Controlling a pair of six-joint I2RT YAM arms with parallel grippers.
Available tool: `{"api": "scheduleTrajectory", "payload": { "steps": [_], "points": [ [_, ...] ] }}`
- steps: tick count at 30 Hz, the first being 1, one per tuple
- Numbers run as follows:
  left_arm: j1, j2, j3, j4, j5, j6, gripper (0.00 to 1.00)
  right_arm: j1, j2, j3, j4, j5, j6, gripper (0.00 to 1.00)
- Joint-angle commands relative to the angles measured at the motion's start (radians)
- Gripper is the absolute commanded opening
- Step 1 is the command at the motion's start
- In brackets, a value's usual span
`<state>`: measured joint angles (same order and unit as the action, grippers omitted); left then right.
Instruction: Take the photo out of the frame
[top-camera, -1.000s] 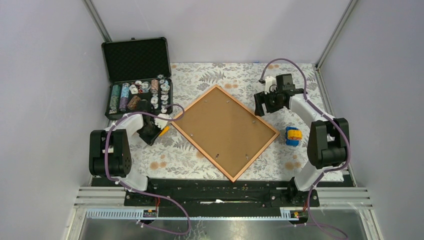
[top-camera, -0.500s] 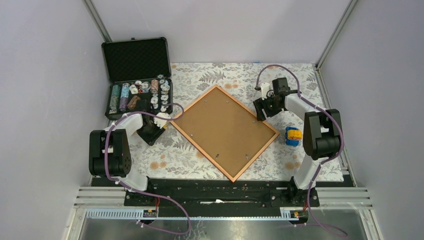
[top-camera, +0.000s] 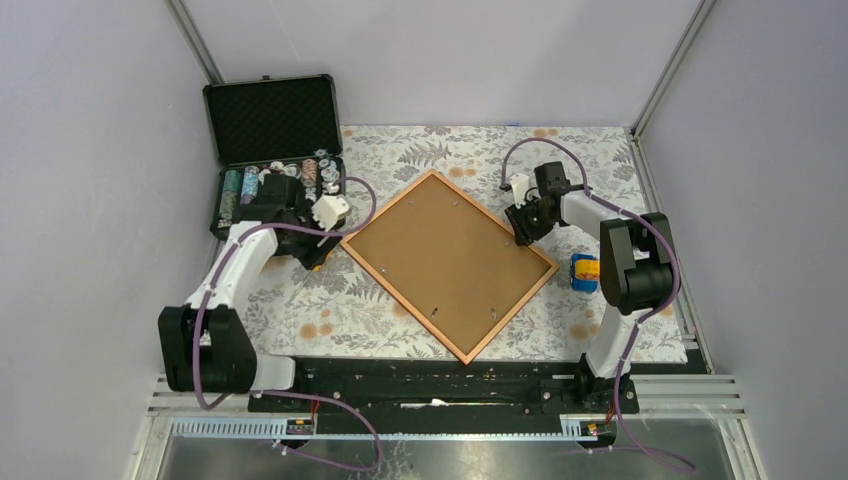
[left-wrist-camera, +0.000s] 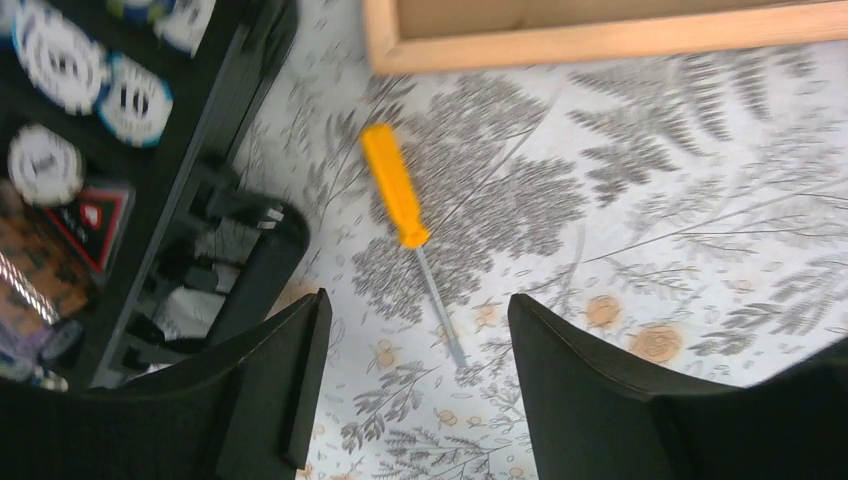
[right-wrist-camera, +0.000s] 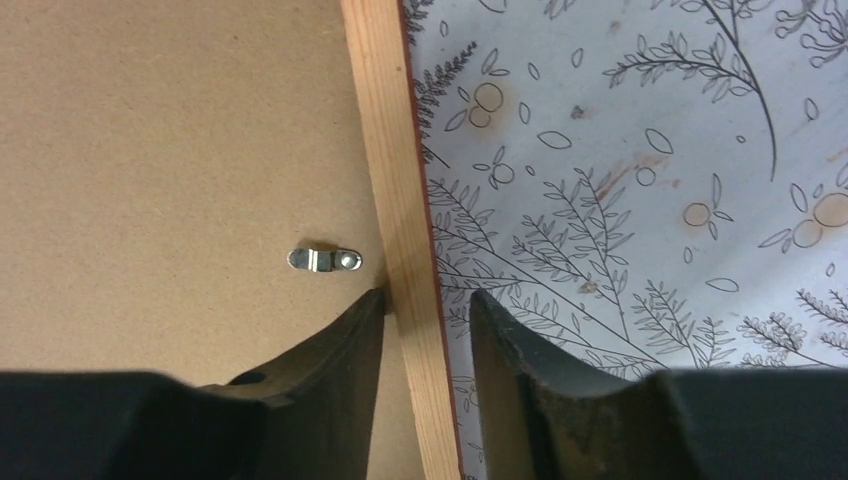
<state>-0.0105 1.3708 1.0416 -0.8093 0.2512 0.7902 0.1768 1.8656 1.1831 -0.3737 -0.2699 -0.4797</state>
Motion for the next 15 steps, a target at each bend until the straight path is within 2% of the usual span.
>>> {"api": "scheduleTrajectory", "payload": {
  "steps": [1, 3, 9, 15],
  "points": [
    [-0.114, -0.098, 0.004, -0.040, 0.119, 0.066, 0.73, 0.012, 0.004, -0.015, 0.016, 0.048, -0.036, 0.38],
    [-0.200, -0.129, -0.018, -0.037, 0.125, 0.071, 0.75, 0.012, 0.007, -0.017, 0.016, 0.057, -0.043, 0.31],
    [-0.537, -0.169, -0.073, -0.014, 0.132, 0.146, 0.75, 0.012, 0.027, 0.005, 0.016, 0.056, -0.056, 0.25],
    [-0.915, -0.048, -0.080, 0.024, 0.040, 0.229, 0.73, 0.012, 0.060, 0.047, 0.002, 0.040, -0.049, 0.25]
  ]
}}
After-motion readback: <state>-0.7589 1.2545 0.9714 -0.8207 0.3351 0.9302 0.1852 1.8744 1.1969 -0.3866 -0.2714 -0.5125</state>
